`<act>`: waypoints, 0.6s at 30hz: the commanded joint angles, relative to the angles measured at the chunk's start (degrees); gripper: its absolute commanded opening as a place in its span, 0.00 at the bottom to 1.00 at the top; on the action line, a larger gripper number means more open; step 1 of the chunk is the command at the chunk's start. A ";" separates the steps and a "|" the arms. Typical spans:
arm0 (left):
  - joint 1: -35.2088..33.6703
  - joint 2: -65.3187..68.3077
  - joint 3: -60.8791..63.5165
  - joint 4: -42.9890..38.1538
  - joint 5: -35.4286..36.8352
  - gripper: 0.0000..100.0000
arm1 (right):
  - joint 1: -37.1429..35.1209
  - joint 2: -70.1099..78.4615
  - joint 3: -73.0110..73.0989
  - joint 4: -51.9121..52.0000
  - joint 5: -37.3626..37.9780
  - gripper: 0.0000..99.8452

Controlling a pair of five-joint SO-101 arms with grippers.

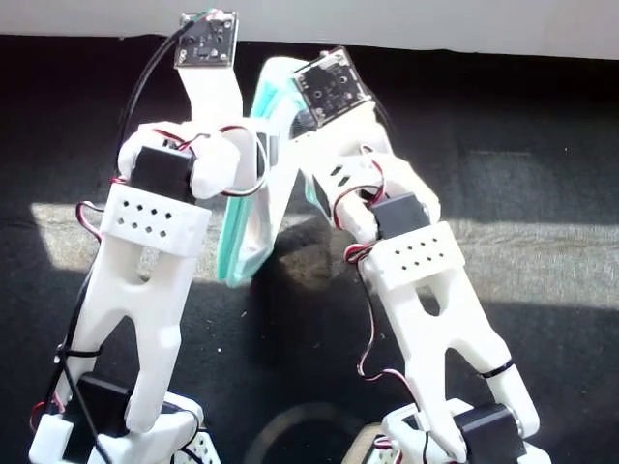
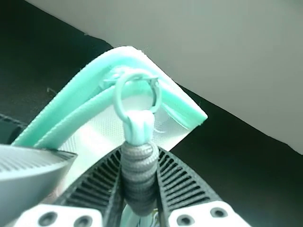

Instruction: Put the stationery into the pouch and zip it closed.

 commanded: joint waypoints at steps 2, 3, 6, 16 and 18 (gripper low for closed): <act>-1.71 -0.40 1.01 -4.92 -0.62 0.16 | 1.36 -2.15 -1.10 0.22 -0.26 0.01; -1.71 -0.48 0.84 -5.98 -0.62 0.16 | 1.27 -2.15 -1.10 0.22 -0.26 0.01; -1.45 -0.84 0.57 -8.88 -0.70 0.17 | 1.10 -2.24 -1.10 0.22 -0.26 0.01; -0.13 -0.31 1.27 -10.99 -0.70 0.16 | -3.91 -2.33 -1.19 3.12 -0.26 0.01; -0.04 -0.40 3.12 -10.99 -0.70 0.16 | -4.18 -2.33 -1.19 3.12 -0.26 0.01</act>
